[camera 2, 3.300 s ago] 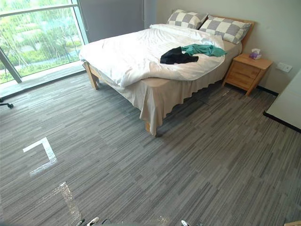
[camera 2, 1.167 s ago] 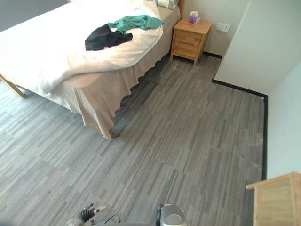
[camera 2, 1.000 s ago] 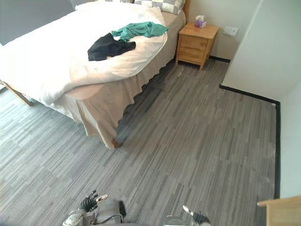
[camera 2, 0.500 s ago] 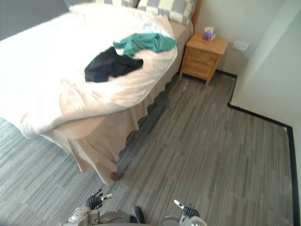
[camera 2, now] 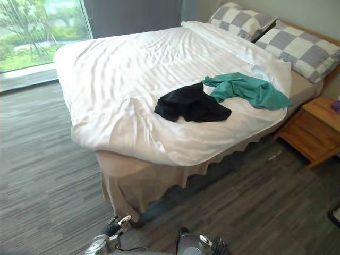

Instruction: Tidy the bed and pick cloth on bed and put in laundry

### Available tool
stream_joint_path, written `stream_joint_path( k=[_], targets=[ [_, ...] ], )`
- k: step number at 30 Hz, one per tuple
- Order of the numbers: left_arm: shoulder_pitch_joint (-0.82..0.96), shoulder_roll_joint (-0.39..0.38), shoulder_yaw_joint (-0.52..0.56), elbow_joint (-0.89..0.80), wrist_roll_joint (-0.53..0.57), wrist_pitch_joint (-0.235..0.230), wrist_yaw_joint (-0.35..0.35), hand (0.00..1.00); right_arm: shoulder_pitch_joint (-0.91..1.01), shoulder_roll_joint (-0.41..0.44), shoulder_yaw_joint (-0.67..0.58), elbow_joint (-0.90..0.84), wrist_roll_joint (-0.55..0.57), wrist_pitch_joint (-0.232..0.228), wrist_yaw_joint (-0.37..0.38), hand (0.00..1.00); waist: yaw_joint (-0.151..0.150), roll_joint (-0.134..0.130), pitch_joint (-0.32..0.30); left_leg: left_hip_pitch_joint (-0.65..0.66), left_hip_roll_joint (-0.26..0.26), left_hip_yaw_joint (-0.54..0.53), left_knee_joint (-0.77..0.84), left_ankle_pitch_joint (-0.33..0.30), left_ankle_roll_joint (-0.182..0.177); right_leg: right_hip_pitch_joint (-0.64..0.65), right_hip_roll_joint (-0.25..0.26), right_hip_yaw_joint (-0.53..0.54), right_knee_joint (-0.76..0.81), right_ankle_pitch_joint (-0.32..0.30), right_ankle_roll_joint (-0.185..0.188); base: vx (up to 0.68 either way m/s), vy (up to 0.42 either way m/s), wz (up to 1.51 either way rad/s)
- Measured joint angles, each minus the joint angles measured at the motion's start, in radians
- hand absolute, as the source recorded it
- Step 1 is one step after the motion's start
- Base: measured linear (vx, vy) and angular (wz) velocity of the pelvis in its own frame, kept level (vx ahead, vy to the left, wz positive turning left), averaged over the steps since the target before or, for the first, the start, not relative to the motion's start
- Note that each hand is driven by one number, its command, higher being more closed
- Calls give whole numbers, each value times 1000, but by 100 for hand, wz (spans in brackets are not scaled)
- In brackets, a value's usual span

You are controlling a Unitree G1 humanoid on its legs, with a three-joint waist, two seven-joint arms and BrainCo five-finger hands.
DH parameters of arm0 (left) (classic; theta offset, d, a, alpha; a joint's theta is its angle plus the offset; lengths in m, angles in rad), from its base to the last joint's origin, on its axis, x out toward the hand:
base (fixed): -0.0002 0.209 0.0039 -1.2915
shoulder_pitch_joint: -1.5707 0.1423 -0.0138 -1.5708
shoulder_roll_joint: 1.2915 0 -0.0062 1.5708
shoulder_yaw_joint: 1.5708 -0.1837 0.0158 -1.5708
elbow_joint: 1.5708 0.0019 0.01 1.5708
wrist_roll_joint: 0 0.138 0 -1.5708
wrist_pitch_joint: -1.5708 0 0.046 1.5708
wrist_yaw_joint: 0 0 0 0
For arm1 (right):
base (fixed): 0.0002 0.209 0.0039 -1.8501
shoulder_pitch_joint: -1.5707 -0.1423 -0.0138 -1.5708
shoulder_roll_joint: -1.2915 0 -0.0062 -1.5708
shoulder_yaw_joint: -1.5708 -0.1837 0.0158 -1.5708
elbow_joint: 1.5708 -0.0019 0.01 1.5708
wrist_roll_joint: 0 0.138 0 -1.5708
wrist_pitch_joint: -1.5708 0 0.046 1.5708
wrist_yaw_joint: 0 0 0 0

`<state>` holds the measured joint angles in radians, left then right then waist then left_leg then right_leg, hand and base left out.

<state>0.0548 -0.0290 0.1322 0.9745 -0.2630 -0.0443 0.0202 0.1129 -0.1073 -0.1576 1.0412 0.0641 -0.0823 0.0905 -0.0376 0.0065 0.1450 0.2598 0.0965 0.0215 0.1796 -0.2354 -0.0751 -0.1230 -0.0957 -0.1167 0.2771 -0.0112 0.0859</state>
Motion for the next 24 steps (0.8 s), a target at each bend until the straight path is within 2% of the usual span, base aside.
stream_joint_path(
  k=[1, 2, 3, 4, 5, 6, 7, 8, 9, 11, 12, 15, 17, 20, 22, 24],
  targets=[
    [0, -1, 3, -1, 0, -3, 2, 0, -1, -2, 6, 0, -1, -1, 3, 0, 1, -1, 1, -4, 3, 1, 15, 10, -1, 10, 0, -7, -5, -3, -5, 291, -311, 53],
    [3, -2, 16, -2, -2, -12, 5, 0, 0, -5, 22, 0, -2, -4, 16, 0, 3, -4, 3, -39, 11, 3, 97, 25, -4, 50, 1, -28, -35, -12, -16, 200, -242, 59],
    [3, -2, 39, -13, -2, -23, 9, 0, 1, -9, 42, -2, 0, -3, 27, 0, 7, -7, 4, -102, 31, 26, 252, 35, -19, 108, 2, -51, -81, -43, -29, 266, -339, 56],
    [4, -1, 42, -15, -2, -25, 9, 0, 1, -10, 46, -3, 1, -1, 28, 0, 7, -7, 5, -113, 35, 29, 277, 37, -22, 118, 3, -53, -87, -50, -32, 135, -236, 68],
    [3, -2, 53, -20, -3, -38, 10, 0, -1, -26, 55, -3, 2, 14, 38, 0, 18, 5, 22, -204, 101, 96, 506, 44, -23, 197, 25, -86, -137, -83, -68, 118, -231, 58],
    [3, 1, 51, -19, -4, -49, 10, 0, 1, -35, 54, 2, 2, 36, 41, 0, 28, 15, 23, -238, 142, 163, 573, 21, -12, 241, 30, -114, -161, -90, -69, 63, -161, 63],
    [5, 3, 47, -18, -5, -53, 10, 0, 1, -36, 54, 8, 2, 43, 41, 0, 29, 16, 21, -246, 151, 191, 571, 17, -8, 258, 29, -119, -171, -92, -68, 67, -110, 36],
    [8, 7, 39, -17, -20, -57, 10, 0, -7, -40, 54, 18, 0, 61, 43, 0, 31, 18, 21, -259, 154, 236, 521, 5, -8, 278, 26, -121, -189, -94, -69, 68, -48, 15],
    [13, 15, 34, -15, -30, -58, 11, 0, -11, -44, 54, 20, -1, 76, 47, 0, 33, 22, 19, -261, 145, 275, 394, 8, -9, 282, 22, -123, -202, -89, -59, 71, -10, 5],
    [17, 25, 31, 8, -30, -54, 15, 0, -19, -51, 48, 29, -1, 83, 54, 0, 32, 36, 12, -239, 127, 307, 185, 68, -6, 276, 27, -120, -211, -82, -38, 112, 83, -3],
    [19, 36, 29, 36, -30, -49, 24, 0, -19, -51, 42, 37, -1, 90, 54, 0, 27, 37, -3, -194, 96, 306, 76, 69, -6, 280, 20, -119, -238, -70, -23, 141, 102, 6],
    [21, 66, 30, 63, -30, -28, 30, 0, -17, -29, 15, 47, 6, 99, 47, 0, 30, 10, 10, -150, 40, 313, -41, 114, 5, 307, -10, -136, -291, -37, 0, 159, 95, 6],
    [26, 70, 32, 73, -33, -9, 29, 0, -15, -28, 12, 47, 14, 99, 41, 0, 28, 9, 9, -124, 20, 309, -87, 133, 8, 321, -21, -148, -296, -37, 8, 92, 46, 19],
    [39, 75, 25, 73, -31, -4, 4, 0, -5, -28, 12, 46, 42, 101, 29, 0, 27, 20, 10, -80, 0, 299, -161, 163, 7, 341, -30, -167, -296, -43, 17, 58, 14, 17],
    [43, 78, 16, 73, -29, -19, -51, 0, -4, -29, 12, 46, 43, 109, 20, 0, 29, 22, 8, -65, 0, 298, -186, 174, 2, 341, -26, -172, -295, -45, 22, 20, -18, 8],
    [45, 81, -29, 73, -33, -65, -94, 0, -5, -29, 13, 46, 48, 113, 14, 0, 28, 23, 8, -59, 3, 296, -211, 189, -3, 340, -20, -172, -295, -45, 22, 15, -50, 4]
  ],
)
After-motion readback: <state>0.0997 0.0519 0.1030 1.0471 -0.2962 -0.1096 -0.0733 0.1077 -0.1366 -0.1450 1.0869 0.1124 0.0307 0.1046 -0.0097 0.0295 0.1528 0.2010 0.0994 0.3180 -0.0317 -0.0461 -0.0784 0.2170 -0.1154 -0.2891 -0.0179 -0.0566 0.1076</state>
